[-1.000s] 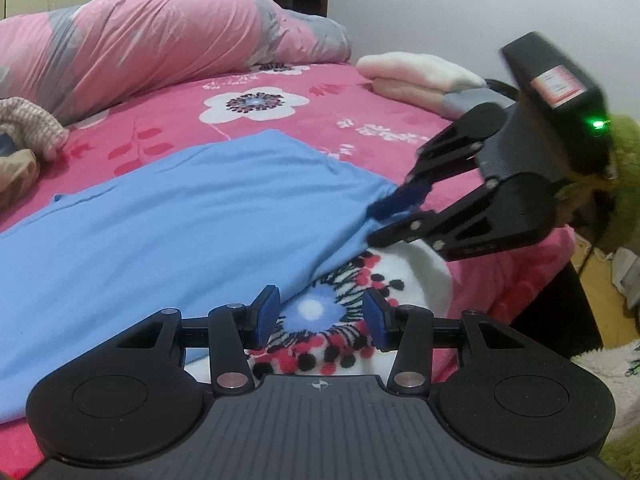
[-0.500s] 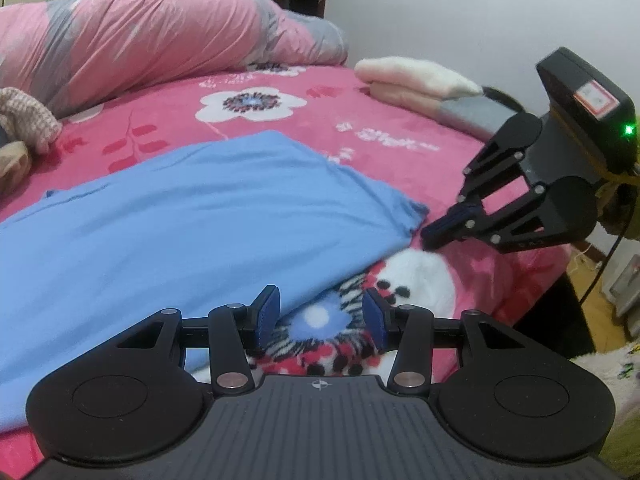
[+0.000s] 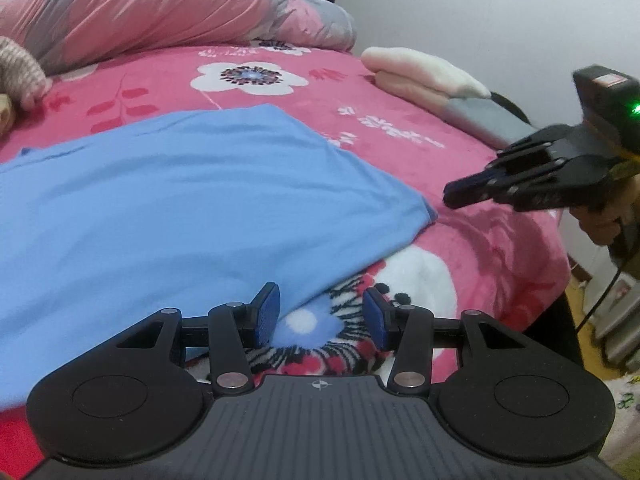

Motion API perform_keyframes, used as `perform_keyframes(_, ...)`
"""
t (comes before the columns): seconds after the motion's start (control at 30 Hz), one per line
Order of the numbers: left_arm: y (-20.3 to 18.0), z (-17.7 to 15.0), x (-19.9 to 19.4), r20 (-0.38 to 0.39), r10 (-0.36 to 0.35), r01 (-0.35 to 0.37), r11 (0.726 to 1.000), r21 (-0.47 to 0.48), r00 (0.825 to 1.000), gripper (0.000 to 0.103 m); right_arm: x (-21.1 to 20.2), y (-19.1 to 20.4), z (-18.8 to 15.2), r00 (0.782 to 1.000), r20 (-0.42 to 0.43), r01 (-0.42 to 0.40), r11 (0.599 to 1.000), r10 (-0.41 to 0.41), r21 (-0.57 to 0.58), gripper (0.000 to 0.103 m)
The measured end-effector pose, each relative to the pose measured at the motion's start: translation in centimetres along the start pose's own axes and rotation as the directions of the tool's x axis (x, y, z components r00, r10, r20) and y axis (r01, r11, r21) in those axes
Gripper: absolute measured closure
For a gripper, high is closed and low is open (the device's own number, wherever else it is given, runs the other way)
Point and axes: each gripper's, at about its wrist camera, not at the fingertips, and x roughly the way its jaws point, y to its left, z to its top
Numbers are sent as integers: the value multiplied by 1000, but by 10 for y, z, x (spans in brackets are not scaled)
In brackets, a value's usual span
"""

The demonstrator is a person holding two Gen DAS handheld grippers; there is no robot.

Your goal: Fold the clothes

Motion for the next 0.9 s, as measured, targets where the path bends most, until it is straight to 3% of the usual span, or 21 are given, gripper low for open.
perform_keyframes(0.1, -1, 0, 0, -4, 5, -5, 1000, 2, 1000, 58, 9, -13, -5, 997, -4, -72, 988, 73, 137, 73)
perform_keyframes(0.2, -4, 0, 2, -10, 20, -19, 1000, 22, 1000, 58, 18, -26, -9, 989, 2, -140, 952, 145, 272, 73)
perform_keyframes(0.23, -5, 0, 2, -12, 24, -24, 999, 28, 1000, 57, 21, -31, -11, 986, 6, -162, 935, 169, 316, 75)
perform_keyframes(0.27, -6, 0, 3, -14, 28, -28, 999, 31, 1000, 57, 22, -35, -11, 981, 18, -187, 918, 192, 349, 95)
perform_keyframes(0.3, -6, 0, 3, -16, 29, -28, 999, 32, 999, 58, 19, -37, -10, 977, 41, -208, 910, 207, 359, 100)
perform_keyframes(0.4, -5, 0, 2, -24, 28, -27, 999, 29, 999, 58, 0, -40, -10, 975, 96, -223, 909, 201, 353, 100)
perform_keyframes(0.5, -3, -1, 3, -25, 23, -22, 999, 29, 999, 58, 16, -47, -25, 984, 3, -164, 909, 177, 383, 100)
perform_keyframes(0.6, -2, -2, 3, -24, 19, -19, 1000, 24, 1000, 58, 17, -51, -25, 984, 11, -166, 896, 177, 412, 99)
perform_keyframes(0.77, 1, -8, -1, -3, 3, -3, 1000, -10, 1000, 58, -11, -64, -13, 999, 17, -54, 887, 52, 458, 90)
perform_keyframes(0.83, 2, -11, -3, 10, -9, 9, 999, -32, 1000, 58, -15, -63, -2, 997, 67, -74, 888, 49, 454, 90)
perform_keyframes(0.9, 5, -14, -5, 18, -18, 19, 998, -65, 1000, 58, -3, -51, 19, 987, 125, -142, 898, 98, 417, 90)
